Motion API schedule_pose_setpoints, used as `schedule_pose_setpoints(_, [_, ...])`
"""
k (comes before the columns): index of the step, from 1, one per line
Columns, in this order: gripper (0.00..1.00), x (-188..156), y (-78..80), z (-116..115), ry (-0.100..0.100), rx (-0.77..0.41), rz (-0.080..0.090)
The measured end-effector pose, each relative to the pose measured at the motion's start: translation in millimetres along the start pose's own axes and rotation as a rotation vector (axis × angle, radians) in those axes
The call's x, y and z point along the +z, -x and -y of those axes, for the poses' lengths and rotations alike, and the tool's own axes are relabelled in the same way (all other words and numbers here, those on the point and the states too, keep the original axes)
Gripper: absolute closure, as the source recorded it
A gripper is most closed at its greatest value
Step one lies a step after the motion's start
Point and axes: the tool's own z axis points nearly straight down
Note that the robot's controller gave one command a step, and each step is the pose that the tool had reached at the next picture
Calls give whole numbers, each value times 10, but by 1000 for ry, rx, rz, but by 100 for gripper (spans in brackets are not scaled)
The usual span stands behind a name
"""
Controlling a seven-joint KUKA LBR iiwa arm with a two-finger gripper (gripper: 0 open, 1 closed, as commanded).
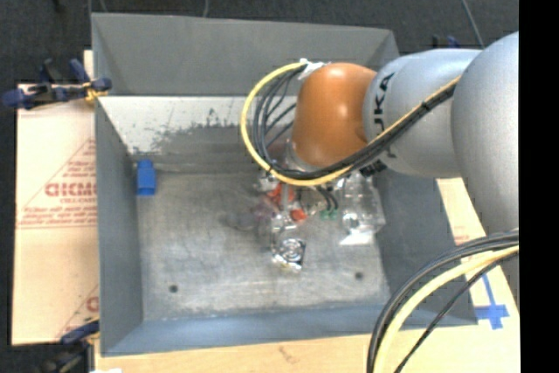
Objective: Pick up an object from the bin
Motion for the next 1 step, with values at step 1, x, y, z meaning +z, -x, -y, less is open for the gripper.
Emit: schedule_pose_setpoints(1, [0,171,274,174,4,-57,3])
